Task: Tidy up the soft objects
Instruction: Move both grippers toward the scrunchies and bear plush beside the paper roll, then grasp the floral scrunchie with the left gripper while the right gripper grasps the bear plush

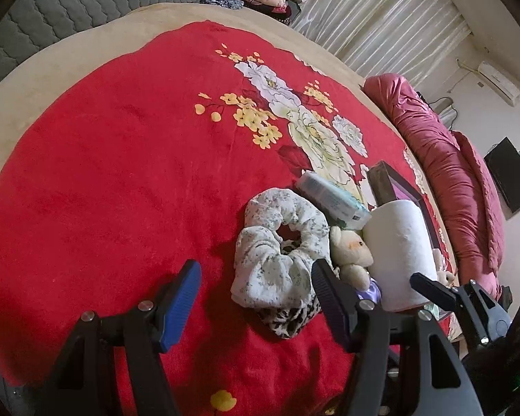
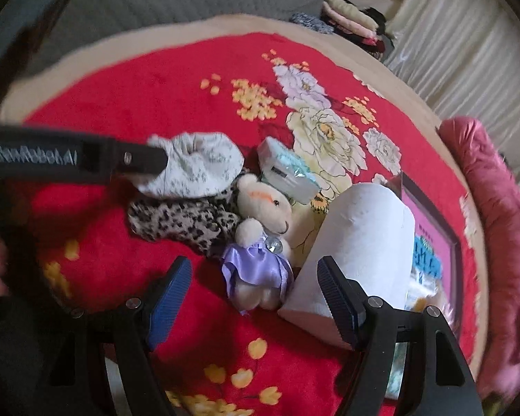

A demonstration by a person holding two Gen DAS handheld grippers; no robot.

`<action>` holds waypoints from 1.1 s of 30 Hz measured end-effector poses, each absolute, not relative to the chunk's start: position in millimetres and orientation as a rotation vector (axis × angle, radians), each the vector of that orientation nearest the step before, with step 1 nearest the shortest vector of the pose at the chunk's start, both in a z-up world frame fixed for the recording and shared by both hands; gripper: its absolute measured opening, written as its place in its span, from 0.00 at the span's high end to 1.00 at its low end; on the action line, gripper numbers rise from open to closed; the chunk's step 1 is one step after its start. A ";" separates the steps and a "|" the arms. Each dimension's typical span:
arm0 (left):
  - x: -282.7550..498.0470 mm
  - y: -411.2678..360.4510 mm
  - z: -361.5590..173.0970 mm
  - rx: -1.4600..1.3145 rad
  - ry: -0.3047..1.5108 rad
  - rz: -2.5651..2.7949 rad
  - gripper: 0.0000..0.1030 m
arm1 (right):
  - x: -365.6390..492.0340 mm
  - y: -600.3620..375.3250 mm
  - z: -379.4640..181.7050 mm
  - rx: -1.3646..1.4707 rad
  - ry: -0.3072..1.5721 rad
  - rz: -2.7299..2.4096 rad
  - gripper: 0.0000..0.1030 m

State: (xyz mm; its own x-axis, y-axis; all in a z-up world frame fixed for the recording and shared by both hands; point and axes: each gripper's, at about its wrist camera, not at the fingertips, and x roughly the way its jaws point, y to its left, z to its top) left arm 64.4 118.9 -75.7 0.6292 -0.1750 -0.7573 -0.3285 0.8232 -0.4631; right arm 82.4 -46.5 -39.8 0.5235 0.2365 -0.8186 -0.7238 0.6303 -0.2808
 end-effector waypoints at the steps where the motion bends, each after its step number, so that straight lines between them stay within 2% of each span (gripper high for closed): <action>1: 65.4 118.3 -76.3 -0.620 0.898 0.094 0.36 | 83.3 -43.4 -43.9 -0.696 0.827 0.620 0.26; 12: 80.9 117.5 -94.5 -0.638 0.917 0.076 0.36 | 98.5 -21.4 -78.6 -0.873 0.805 0.546 0.27; 15: 85.0 123.1 -100.0 -0.673 0.904 0.064 0.37 | 101.0 -17.6 -87.3 -0.920 0.798 0.536 0.43; 17: 87.6 127.1 -103.2 -0.696 0.891 0.058 0.38 | 104.8 -17.5 -90.0 -0.921 0.814 0.539 0.63; 21: 92.0 134.5 -108.6 -0.740 0.870 0.037 0.62 | 106.7 -20.2 -84.3 -0.890 0.831 0.561 0.65; 24: 92.6 141.7 -113.6 -0.784 0.858 0.035 0.70 | 110.3 -28.6 -69.7 -0.808 0.851 0.588 0.65; 33: 93.1 142.1 -114.7 -0.792 0.854 0.030 0.72 | 125.7 -60.5 -42.9 -0.476 1.012 0.679 0.64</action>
State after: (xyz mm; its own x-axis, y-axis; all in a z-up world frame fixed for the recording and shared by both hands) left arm 93.1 142.1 -114.7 0.6747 -0.2778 -0.6838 -0.3250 0.7200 -0.6132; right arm 125.7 -60.5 -42.9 0.3573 0.2927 -0.8870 -0.7093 0.7028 -0.0539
